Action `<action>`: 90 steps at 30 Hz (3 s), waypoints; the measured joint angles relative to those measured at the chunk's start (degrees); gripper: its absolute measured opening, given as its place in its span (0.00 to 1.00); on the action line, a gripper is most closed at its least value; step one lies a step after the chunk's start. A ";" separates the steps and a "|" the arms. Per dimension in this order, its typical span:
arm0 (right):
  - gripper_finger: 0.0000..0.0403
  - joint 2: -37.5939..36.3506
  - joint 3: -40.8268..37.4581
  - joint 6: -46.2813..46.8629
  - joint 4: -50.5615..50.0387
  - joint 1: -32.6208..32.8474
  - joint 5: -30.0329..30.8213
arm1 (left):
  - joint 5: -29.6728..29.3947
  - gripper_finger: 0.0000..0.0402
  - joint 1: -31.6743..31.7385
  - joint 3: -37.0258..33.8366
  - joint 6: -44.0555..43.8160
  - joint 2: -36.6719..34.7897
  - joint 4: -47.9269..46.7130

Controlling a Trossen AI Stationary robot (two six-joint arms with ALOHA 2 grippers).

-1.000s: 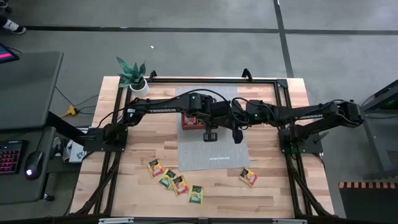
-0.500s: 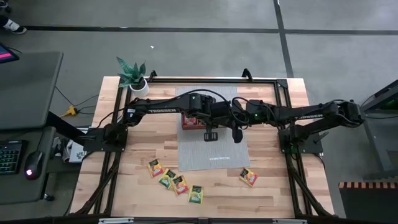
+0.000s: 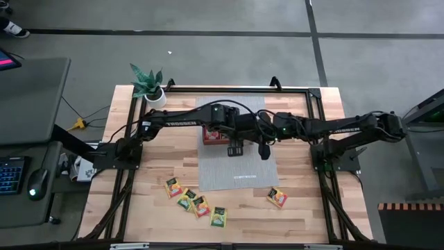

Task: Pick & Place Tea
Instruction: Put the orange tea bag into the right section of the wooden organizer

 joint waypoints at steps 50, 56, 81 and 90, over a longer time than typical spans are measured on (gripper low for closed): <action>0.00 3.47 -19.12 7.21 37.03 -20.53 -15.34 | 1.40 0.66 -1.52 -13.10 -16.99 -10.45 14.17; 0.00 10.17 -19.15 7.59 41.73 -21.05 -17.94 | -0.93 0.66 -1.50 -17.64 -19.20 -13.78 14.87; 0.00 22.29 -14.21 2.36 39.07 -23.41 -18.75 | -4.23 0.66 -2.26 -24.22 -25.87 -17.31 16.48; 0.00 22.29 -14.23 1.31 39.12 -23.67 -18.11 | -4.51 0.66 -2.24 -24.22 -25.87 -17.31 16.74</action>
